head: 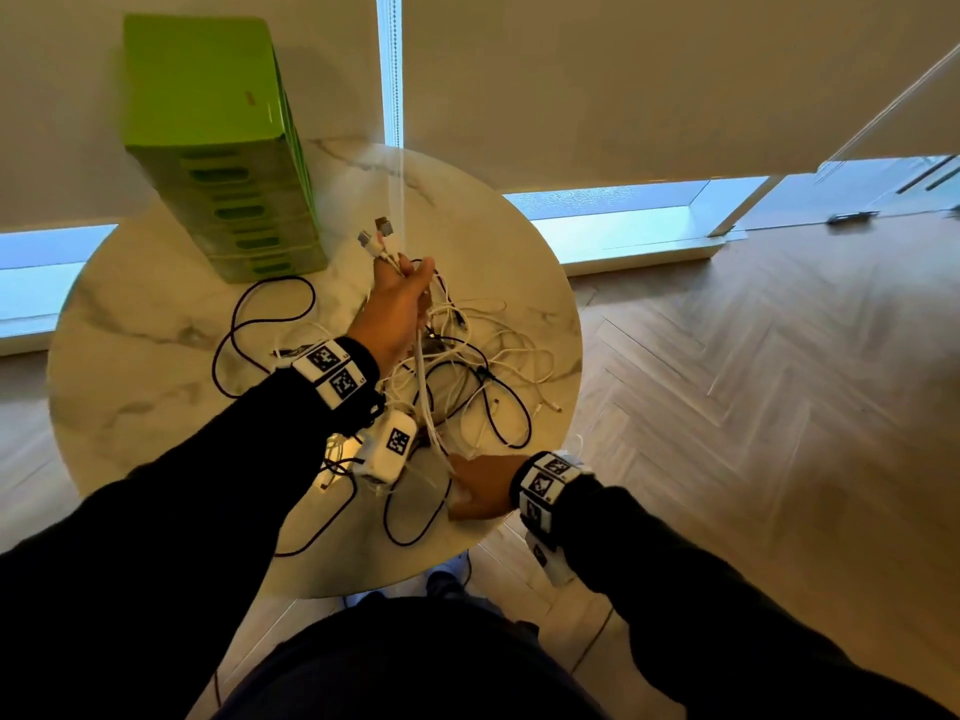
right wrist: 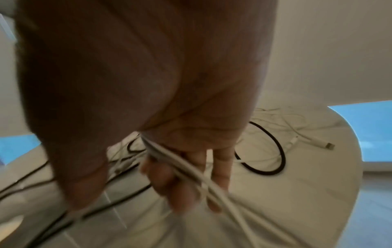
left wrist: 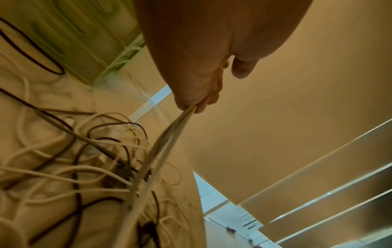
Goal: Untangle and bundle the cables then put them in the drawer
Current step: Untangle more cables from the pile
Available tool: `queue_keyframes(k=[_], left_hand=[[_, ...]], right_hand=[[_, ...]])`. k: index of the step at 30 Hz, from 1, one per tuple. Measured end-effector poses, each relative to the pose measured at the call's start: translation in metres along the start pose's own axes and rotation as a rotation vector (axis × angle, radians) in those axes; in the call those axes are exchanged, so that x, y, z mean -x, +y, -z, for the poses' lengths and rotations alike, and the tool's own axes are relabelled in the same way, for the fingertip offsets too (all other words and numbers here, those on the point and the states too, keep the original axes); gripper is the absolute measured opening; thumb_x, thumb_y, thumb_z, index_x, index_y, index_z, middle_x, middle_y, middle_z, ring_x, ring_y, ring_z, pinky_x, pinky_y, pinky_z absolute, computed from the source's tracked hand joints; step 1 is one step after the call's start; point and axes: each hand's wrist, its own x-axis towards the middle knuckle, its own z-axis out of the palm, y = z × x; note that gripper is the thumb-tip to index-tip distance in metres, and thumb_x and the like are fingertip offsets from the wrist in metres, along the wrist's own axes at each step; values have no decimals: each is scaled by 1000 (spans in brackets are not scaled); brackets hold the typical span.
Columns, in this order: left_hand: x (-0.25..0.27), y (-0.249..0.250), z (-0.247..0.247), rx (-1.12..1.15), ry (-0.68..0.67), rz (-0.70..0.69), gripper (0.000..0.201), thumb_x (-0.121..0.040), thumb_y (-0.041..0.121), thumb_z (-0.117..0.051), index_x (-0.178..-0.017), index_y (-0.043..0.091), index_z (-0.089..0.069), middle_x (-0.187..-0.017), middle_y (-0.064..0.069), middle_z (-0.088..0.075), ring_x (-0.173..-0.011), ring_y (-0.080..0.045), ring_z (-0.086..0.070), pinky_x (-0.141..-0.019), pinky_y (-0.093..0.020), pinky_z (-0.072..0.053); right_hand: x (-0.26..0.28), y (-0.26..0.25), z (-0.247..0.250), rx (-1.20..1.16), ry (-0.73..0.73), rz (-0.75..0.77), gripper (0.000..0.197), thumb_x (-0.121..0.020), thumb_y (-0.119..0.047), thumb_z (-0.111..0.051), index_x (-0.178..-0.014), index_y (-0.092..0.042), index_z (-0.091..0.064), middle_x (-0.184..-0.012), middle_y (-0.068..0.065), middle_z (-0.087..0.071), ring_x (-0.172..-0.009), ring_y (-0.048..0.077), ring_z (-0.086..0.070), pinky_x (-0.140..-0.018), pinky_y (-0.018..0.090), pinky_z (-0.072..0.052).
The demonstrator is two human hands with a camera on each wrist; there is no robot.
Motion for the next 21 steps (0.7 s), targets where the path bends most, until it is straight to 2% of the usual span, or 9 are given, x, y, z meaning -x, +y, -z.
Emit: queue_keyframes(k=[4, 7, 9, 10, 12, 14, 17, 19, 21], left_hand=[[-5, 2, 32, -23, 32, 34, 26, -105, 23, -50, -88, 26, -31, -67, 7, -33, -51, -6, -30, -50, -20, -31], [-7, 0, 43, -19, 55, 39, 28, -104, 23, -52, -86, 26, -32, -66, 7, -32, -49, -5, -31, -46, -18, -35], [-11, -3, 45, -50, 83, 47, 28, -103, 24, -54, -86, 27, -32, -69, 7, -33, -51, -4, -34, -48, -17, -37], [-13, -4, 45, -58, 98, 51, 28, -103, 23, -55, -86, 27, -32, -69, 7, -32, -51, -3, -34, -48, -16, -38], [-18, -6, 44, -66, 100, 45, 29, -103, 21, -55, -86, 27, -32, -68, 7, -30, -50, -4, -32, -47, -17, -34], [-23, -8, 43, -79, 101, 46, 27, -103, 20, -54, -86, 26, -34, -65, 8, -29, -48, -4, -30, -46, -18, -31], [-31, -10, 43, -101, 118, 53, 19, -103, 17, -54, -92, 24, -40, -67, 9, -30, -47, -2, -32, -48, -17, -32], [-36, -13, 47, -101, 135, 53, 12, -103, 17, -54, -113, 19, -49, -73, 8, -31, -50, -2, -34, -51, -17, -34], [-40, -18, 52, -115, 167, 89, 41, -103, 18, -54, -138, 4, -38, -74, 7, -29, -50, -3, -33, -49, -17, -33]], right_hand=[[14, 16, 38, -137, 7, 8, 61, -95, -72, -37, -117, -16, -52, -108, 2, -58, -97, 22, -51, -87, 35, -37], [9, 36, 79, -219, 196, 55, 61, -96, -70, -35, -108, -17, -60, -114, 5, -62, -104, 22, -55, -95, 38, -40], [-5, 49, 107, -212, 366, 26, 54, -97, -65, -42, -104, -14, -59, -109, 6, -61, -100, 23, -55, -90, 38, -41], [-16, 55, 121, -198, 457, -7, 49, -98, -59, -48, -105, -12, -58, -108, 9, -61, -100, 26, -55, -87, 38, -41], [-40, 64, 138, -199, 571, -103, 48, -99, -43, -54, -128, -5, -53, -127, 18, -58, -117, 33, -54, -94, 38, -42], [-64, 65, 145, -168, 543, -168, 54, -100, -37, -51, -140, -1, -44, -141, 23, -49, -127, 36, -49, -100, 38, -42], [-92, 46, 140, -120, 461, -48, 47, -99, -30, -49, -141, -7, -44, -144, 21, -49, -128, 36, -49, -100, 37, -41], [-99, 31, 138, -96, 436, 80, 48, -101, -22, -44, -147, -11, -41, -148, 18, -45, -133, 35, -45, -108, 40, -38], [-103, 28, 143, -87, 463, 171, 36, -101, -16, -41, -131, -9, -58, -133, 18, -59, -122, 37, -54, -101, 41, -44]])
